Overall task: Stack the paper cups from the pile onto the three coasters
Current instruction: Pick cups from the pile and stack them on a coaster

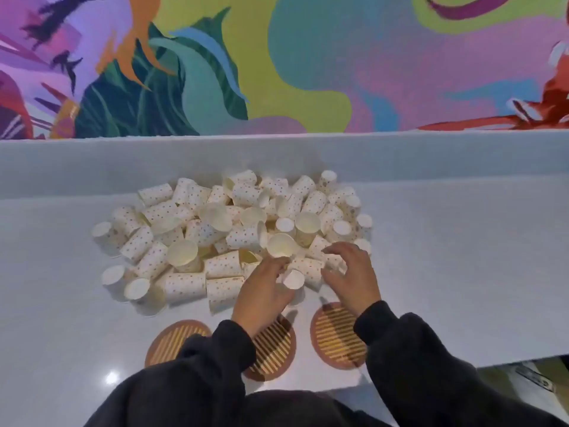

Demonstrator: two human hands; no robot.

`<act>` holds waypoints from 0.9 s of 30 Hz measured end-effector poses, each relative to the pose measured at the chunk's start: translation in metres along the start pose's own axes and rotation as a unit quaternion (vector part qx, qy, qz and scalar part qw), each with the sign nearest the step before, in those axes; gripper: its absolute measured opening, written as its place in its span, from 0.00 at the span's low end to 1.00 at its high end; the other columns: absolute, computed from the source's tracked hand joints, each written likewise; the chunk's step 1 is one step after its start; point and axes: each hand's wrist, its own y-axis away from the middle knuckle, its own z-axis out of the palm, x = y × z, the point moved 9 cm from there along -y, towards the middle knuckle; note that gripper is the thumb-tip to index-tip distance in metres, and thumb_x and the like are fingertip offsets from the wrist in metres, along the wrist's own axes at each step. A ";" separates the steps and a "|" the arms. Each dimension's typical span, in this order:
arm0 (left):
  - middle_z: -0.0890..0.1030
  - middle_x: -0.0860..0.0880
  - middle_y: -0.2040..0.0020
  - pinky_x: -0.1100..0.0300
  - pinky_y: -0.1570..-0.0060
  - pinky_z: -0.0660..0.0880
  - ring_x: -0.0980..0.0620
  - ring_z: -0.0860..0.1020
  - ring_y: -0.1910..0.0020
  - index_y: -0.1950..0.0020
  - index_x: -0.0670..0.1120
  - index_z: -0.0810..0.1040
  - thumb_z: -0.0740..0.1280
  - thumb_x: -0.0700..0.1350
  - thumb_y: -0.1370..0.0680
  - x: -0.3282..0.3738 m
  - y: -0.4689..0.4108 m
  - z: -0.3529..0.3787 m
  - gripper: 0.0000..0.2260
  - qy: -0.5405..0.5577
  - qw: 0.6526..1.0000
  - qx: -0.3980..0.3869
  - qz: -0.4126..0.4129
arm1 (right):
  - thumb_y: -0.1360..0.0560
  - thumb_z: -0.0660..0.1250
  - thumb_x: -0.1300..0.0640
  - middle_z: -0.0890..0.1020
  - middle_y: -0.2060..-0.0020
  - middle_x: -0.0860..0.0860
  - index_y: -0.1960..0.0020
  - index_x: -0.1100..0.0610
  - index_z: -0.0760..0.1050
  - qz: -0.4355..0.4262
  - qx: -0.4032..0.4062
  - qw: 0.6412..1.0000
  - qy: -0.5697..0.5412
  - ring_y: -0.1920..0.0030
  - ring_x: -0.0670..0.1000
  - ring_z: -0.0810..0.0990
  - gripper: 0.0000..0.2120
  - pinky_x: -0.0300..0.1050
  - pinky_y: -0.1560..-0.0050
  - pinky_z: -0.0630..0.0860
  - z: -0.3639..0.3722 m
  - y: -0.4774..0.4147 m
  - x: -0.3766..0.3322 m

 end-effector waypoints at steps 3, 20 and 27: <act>0.69 0.54 0.25 0.57 0.31 0.69 0.52 0.71 0.29 0.24 0.56 0.67 0.73 0.54 0.23 0.002 -0.007 0.012 0.29 -0.047 0.999 -0.015 -0.001 | 0.24 0.73 0.55 0.76 0.33 0.48 0.38 0.49 0.80 0.007 0.008 0.997 0.073 0.32 0.51 0.69 0.15 0.50 0.28 0.65 -0.007 0.001 0.012; 0.74 0.55 0.31 0.52 0.35 0.68 0.51 0.72 0.33 0.30 0.57 0.71 0.72 0.61 0.25 -0.012 -0.023 0.039 0.26 -0.191 0.981 -0.026 0.005 | 0.22 0.70 0.58 0.72 0.31 0.46 0.31 0.47 0.76 0.075 -0.058 0.990 0.100 0.31 0.49 0.67 0.20 0.41 0.28 0.65 0.014 -0.002 0.066; 0.81 0.54 0.39 0.57 0.44 0.74 0.52 0.79 0.42 0.33 0.58 0.68 0.77 0.55 0.28 -0.007 -0.019 0.034 0.28 -0.022 0.996 -0.065 -0.063 | 0.22 0.73 0.55 0.73 0.26 0.47 0.25 0.46 0.67 0.134 -0.086 0.987 0.004 0.28 0.51 0.72 0.28 0.48 0.27 0.68 0.014 0.004 0.074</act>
